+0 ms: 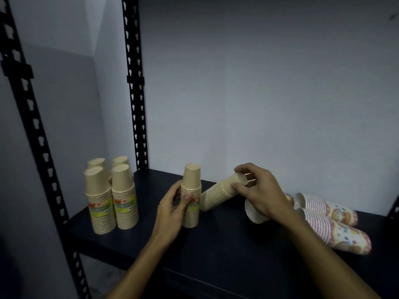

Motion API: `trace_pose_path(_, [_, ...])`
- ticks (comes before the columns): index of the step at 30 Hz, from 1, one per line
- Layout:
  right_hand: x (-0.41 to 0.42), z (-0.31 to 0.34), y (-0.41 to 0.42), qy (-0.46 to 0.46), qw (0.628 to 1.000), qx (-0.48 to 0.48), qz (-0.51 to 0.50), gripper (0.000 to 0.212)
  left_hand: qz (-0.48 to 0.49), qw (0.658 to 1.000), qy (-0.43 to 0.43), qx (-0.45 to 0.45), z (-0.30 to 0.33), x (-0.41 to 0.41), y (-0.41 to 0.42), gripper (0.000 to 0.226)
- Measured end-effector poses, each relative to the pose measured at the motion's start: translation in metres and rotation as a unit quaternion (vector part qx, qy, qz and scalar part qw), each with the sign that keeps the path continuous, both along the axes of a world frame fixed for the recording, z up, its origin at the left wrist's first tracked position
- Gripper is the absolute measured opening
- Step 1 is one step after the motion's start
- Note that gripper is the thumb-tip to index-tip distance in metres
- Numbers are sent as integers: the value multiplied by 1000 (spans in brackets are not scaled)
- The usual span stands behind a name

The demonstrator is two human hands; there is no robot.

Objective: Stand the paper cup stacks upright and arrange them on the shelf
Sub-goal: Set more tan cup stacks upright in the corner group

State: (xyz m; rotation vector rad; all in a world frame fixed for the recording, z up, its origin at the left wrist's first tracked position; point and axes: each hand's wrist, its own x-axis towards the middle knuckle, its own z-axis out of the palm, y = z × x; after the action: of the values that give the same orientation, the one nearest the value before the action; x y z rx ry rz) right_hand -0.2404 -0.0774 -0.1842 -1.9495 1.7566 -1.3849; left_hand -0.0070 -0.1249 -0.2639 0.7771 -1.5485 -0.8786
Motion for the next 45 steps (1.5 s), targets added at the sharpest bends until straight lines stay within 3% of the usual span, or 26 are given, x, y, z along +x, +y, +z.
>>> trace_pose_path(4, [0,15,1,-29,998,30,47,37,-17,1000,-8,16,-2,2,14,39])
trace_pose_path(9, [16,32,-7,-10,993,57,100,41,-41,998,-16,50,-2,7,20,48])
trace_pose_path(14, [35,33,-12,35,987,82,136,45,-57,993,8,101,-6,9,20,43])
trace_pose_path(20, [30,-6,-7,-70,987,53,132,62,-84,988,6,127,-6,12,20,53])
trace_pose_path(24, [22,-34,-3,-120,972,123,160,80,-99,986,-23,131,-10,14,17,57])
trace_pose_path(32, [16,-79,-6,-157,949,186,200,59,-52,991,-52,109,-14,15,10,53])
trace_pose_path(37, [17,-86,-9,-184,953,149,189,59,-64,990,-51,114,-15,15,10,56])
trace_pose_path(42, [7,-82,-9,-171,931,223,234,69,-59,990,-50,117,-19,16,7,43])
trace_pose_path(45, [9,-83,-9,-170,940,206,214,69,-62,990,-48,117,-19,15,7,43])
